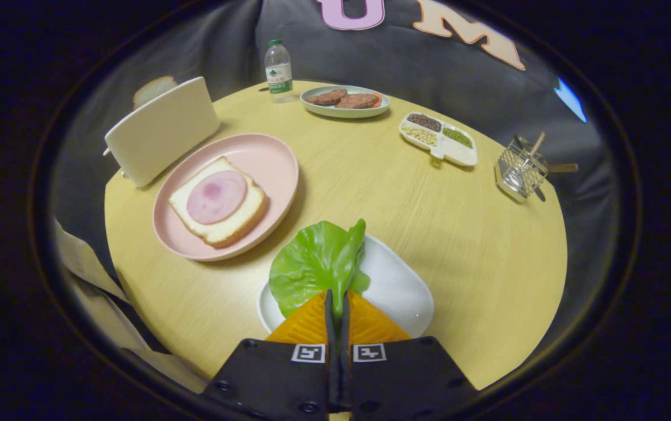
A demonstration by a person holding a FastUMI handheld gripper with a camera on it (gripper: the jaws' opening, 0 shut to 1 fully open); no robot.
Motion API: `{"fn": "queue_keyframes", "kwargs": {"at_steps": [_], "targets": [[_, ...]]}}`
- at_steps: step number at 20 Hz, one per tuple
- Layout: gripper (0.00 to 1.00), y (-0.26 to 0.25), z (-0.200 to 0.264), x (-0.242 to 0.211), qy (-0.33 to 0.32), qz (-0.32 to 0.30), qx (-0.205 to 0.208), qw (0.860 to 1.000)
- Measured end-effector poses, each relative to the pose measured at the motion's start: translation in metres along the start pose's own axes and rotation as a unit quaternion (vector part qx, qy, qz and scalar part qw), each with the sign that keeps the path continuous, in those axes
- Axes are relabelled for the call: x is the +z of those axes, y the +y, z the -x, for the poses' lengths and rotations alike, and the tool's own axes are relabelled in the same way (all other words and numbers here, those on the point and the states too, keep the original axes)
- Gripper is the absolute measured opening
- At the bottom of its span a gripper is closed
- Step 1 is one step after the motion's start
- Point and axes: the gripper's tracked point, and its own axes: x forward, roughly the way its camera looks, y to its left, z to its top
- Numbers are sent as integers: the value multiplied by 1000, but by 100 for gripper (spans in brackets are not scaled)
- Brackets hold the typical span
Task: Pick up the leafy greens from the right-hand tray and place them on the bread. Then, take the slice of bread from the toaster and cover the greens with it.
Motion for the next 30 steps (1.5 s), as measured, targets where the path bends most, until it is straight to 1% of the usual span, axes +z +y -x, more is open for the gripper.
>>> {"fn": "queue_keyframes", "kwargs": {"at_steps": [4, 7, 11, 21, 27, 30], "targets": [[3, 8, 23, 36, -27, -13, 11, 999], [3, 23, 35, 55, -38, 0, 21, 999], [3, 51, 38, 71, -39, 23, 37, 998], [4, 135, 21, 102, -29, 99, 94, 990], [4, 176, 2, 105, -10, 135, 129, 982], [5, 186, -8, 102, 5, 159, 137, 978]]}}
